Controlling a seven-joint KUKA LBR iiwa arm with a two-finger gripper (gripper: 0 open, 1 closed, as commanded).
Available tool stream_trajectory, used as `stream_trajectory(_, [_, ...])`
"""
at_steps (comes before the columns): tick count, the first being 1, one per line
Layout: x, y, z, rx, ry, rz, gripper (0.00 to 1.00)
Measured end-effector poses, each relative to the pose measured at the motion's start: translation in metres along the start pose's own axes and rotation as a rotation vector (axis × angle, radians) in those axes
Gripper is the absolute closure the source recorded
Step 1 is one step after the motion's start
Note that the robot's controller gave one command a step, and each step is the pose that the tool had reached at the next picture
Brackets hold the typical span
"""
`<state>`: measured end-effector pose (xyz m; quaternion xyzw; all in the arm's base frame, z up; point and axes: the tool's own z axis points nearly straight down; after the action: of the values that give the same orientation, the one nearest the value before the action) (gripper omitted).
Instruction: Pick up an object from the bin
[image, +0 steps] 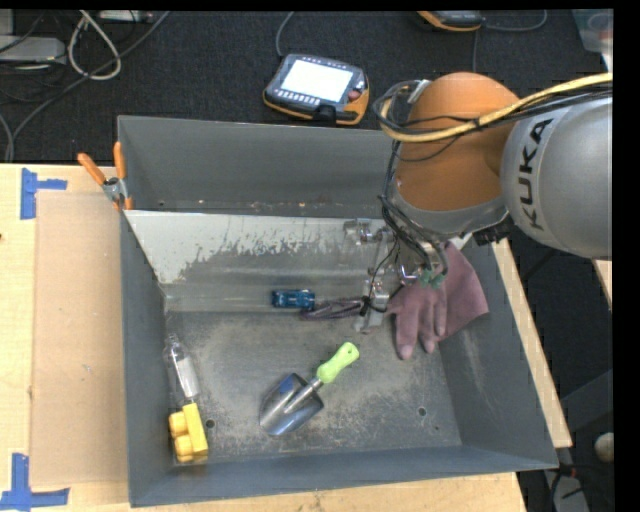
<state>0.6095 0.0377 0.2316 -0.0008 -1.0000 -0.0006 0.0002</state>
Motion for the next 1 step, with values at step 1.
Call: stream_trajectory(1, [0.0006,0.0002,0.0005,0.000,-0.001,0.000,0.00])
